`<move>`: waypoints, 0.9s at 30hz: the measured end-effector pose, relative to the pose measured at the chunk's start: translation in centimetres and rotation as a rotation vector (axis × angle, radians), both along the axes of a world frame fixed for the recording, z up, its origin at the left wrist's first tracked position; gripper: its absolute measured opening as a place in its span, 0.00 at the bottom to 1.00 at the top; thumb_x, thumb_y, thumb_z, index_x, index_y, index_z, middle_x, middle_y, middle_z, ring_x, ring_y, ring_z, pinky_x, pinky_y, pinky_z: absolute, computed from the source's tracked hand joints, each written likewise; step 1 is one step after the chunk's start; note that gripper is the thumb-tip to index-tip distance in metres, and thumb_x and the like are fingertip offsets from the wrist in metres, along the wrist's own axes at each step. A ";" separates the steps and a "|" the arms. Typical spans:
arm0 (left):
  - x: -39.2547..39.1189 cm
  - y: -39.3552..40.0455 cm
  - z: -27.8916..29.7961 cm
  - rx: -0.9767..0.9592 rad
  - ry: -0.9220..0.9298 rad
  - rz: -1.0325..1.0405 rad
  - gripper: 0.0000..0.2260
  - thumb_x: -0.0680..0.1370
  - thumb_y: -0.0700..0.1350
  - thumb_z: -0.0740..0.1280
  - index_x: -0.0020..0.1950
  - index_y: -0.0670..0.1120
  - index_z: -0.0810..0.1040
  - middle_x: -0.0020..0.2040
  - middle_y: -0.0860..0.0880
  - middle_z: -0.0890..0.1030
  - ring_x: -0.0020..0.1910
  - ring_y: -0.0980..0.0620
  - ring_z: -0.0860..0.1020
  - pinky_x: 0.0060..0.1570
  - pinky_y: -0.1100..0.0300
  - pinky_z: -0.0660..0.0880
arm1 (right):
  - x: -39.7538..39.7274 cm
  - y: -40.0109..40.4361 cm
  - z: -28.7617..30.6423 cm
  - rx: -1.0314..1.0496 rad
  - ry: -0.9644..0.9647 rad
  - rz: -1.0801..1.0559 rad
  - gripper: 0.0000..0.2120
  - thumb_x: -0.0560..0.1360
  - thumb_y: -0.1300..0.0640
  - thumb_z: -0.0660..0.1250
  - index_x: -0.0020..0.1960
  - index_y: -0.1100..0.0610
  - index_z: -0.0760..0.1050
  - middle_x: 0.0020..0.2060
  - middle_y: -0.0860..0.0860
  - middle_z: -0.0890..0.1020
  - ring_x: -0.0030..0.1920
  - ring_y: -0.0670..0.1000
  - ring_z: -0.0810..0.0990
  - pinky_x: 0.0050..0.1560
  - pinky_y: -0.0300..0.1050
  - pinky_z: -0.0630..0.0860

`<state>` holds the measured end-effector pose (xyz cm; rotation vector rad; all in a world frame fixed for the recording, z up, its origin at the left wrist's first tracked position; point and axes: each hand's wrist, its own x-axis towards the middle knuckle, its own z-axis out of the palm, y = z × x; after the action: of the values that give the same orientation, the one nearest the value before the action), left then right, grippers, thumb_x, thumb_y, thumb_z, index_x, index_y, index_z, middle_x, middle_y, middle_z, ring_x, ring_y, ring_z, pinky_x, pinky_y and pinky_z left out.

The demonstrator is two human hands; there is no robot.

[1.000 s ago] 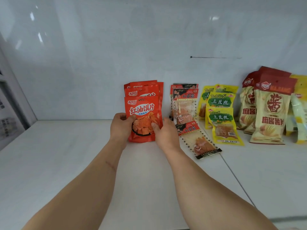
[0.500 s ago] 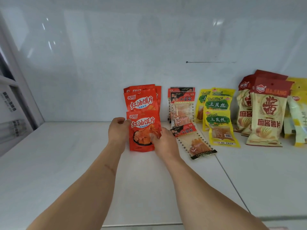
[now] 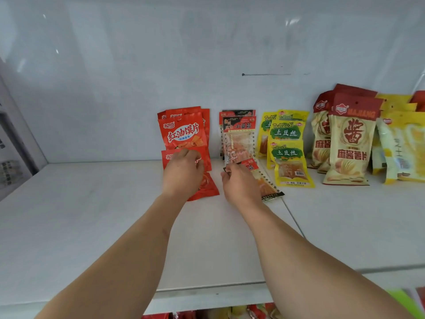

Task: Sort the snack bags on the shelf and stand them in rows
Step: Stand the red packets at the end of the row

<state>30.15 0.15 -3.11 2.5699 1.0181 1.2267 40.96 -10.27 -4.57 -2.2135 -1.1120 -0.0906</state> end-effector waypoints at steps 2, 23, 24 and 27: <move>0.7 -1.0 0.0 0.121 0.063 -0.046 0.09 0.80 0.44 0.64 0.52 0.42 0.82 0.49 0.44 0.81 0.49 0.42 0.77 0.43 0.53 0.72 | 0.9 -1.4 0.2 -0.037 -0.063 -0.022 0.14 0.82 0.54 0.58 0.64 0.58 0.75 0.59 0.57 0.77 0.59 0.59 0.76 0.53 0.50 0.73; -1.2 -1.3 0.0 -0.235 -0.063 0.154 0.15 0.81 0.47 0.64 0.65 0.45 0.77 0.64 0.45 0.76 0.64 0.43 0.73 0.59 0.49 0.72 | 0.6 -0.8 1.1 0.009 0.056 0.095 0.23 0.81 0.45 0.61 0.71 0.58 0.69 0.65 0.55 0.77 0.64 0.57 0.75 0.60 0.51 0.73; -1.5 -0.6 0.1 -0.332 -0.101 0.181 0.17 0.81 0.48 0.63 0.68 0.45 0.75 0.66 0.46 0.75 0.66 0.44 0.71 0.61 0.48 0.71 | 0.1 0.0 0.9 0.014 0.093 0.113 0.25 0.81 0.44 0.62 0.71 0.58 0.69 0.65 0.55 0.76 0.64 0.57 0.75 0.60 0.51 0.73; -2.0 2.1 -0.1 -0.537 -0.172 0.228 0.20 0.81 0.51 0.63 0.70 0.44 0.72 0.67 0.43 0.73 0.67 0.42 0.70 0.65 0.46 0.70 | -0.9 2.6 -0.3 0.028 0.174 0.151 0.25 0.78 0.40 0.64 0.69 0.55 0.69 0.63 0.54 0.78 0.63 0.56 0.76 0.59 0.50 0.74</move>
<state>28.18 2.26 -3.20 1.9520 1.4012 1.0168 40.11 -7.65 -4.87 -2.0619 -1.1678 0.1471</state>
